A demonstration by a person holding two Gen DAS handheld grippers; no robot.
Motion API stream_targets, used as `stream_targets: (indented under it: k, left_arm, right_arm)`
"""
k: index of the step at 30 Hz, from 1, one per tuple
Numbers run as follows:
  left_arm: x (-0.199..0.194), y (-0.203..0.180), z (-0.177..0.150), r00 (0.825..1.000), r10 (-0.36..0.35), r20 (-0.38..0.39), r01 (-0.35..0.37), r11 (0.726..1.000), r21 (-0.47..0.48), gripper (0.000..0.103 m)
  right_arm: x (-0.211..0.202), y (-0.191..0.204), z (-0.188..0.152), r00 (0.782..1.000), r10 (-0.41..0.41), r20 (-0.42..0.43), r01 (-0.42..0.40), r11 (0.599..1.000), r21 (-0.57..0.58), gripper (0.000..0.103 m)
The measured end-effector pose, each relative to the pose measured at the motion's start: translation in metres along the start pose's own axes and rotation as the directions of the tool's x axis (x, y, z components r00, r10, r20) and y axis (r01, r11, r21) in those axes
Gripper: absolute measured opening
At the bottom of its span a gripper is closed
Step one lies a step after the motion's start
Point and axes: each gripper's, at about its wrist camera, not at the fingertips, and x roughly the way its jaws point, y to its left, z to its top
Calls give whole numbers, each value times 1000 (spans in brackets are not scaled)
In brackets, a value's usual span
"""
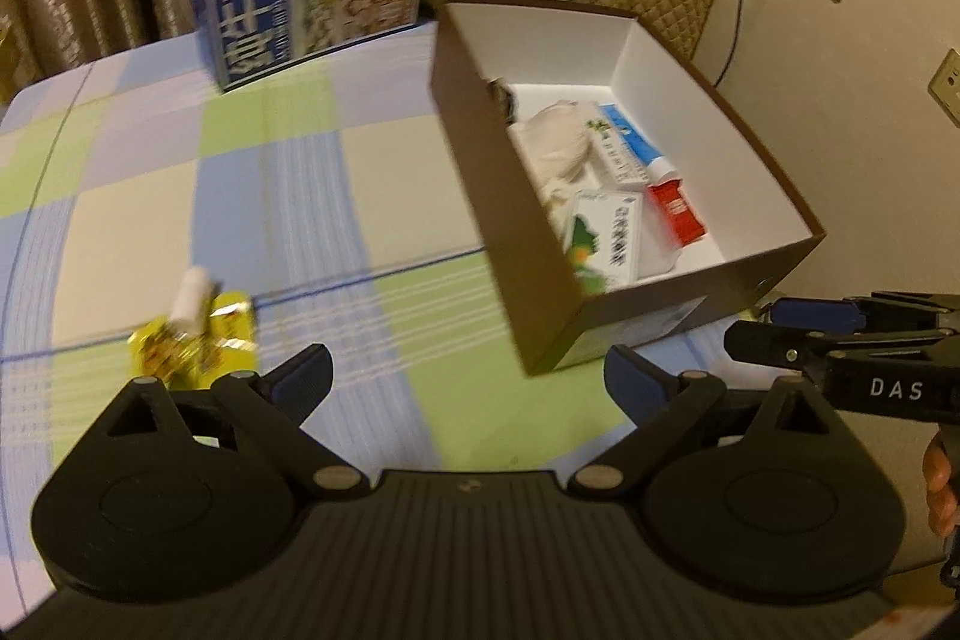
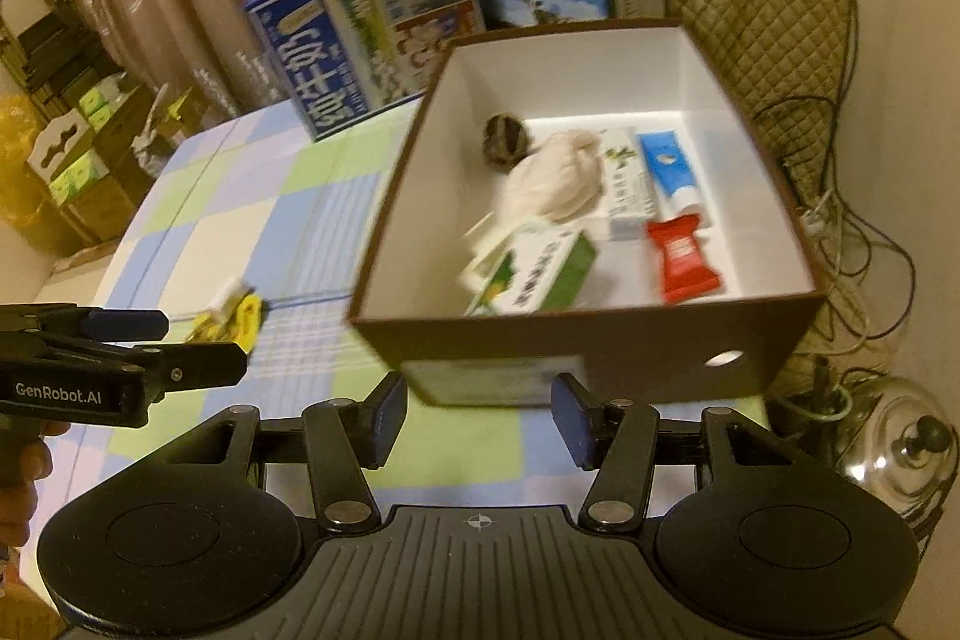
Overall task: Organize objects
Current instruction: 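Withdraw both tools from the brown box toward the snack pouch and bottle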
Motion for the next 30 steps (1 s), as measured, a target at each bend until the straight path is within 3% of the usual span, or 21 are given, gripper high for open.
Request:
stream_targets:
  k: [15, 30]
  left_arm:
    - [-38, 88, -62, 997, 66, -40, -70, 993, -99, 95]
    - [-49, 157, -81, 988, 144, -62, -152, 976, -154, 95]
  right_arm:
    - [38, 90, -36, 993, 75, -93, -81, 995, -60, 51]
    - [84, 153, -45, 985, 98, -144, -113, 989, -99, 51]
